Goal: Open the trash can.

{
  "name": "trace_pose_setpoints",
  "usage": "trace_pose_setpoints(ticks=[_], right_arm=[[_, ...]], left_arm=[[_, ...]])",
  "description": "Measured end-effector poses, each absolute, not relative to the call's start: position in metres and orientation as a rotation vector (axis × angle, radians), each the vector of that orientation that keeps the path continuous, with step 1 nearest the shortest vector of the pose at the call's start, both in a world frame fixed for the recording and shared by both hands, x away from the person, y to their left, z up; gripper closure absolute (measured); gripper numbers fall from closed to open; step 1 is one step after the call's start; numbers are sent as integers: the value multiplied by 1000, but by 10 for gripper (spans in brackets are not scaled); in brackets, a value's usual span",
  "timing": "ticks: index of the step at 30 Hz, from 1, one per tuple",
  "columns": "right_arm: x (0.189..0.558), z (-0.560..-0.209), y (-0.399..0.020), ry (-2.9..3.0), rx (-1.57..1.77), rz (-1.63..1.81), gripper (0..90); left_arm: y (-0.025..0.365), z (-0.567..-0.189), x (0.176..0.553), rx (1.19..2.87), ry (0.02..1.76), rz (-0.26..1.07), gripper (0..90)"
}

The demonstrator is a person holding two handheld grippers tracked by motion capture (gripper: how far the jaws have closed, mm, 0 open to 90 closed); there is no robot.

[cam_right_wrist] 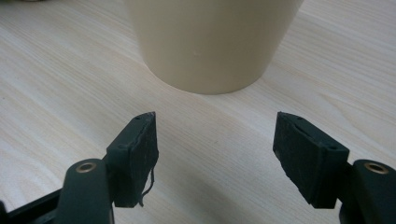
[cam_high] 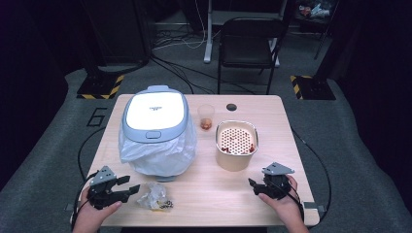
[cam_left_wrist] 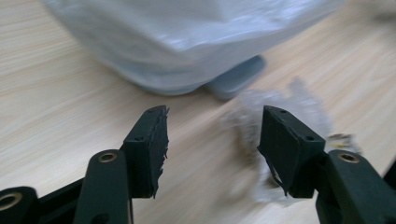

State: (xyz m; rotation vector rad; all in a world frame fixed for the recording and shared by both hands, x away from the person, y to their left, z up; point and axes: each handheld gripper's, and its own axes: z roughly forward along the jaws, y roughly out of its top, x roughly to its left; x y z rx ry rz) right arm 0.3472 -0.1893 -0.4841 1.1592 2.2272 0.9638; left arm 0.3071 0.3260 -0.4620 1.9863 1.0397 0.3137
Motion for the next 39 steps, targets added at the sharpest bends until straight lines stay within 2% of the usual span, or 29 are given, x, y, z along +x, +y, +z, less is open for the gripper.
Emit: trace_pose_setpoints(ticks=[8, 12, 15, 19, 20, 22, 25, 27, 39], right_arm=[[345, -482, -187, 2230, 1155, 978, 300], [344, -482, -186, 2235, 1143, 982, 300], [344, -483, -184, 2241, 1139, 985, 297], [344, -484, -181, 2249, 1126, 989, 298], [344, -485, -179, 2256, 1125, 994, 300], [344, -485, -179, 2265, 1122, 993, 304], [343, -484, -175, 2269, 1107, 1005, 316], [341, -483, -169, 2278, 1085, 1032, 317], [341, -483, -163, 2299, 1034, 1038, 317]], left_arm=[[296, -467, 307, 2068, 938, 276, 392], [283, -473, 308, 2073, 950, 257, 395], [278, -477, 310, 2081, 945, 241, 458], [272, -483, 312, 2093, 936, 245, 617], [270, -484, 313, 2108, 911, 250, 688], [270, -485, 313, 2118, 903, 259, 721], [266, -485, 314, 2118, 883, 259, 816], [260, -484, 317, 2114, 870, 247, 847], [199, -472, 338, 2089, 750, 196, 859]])
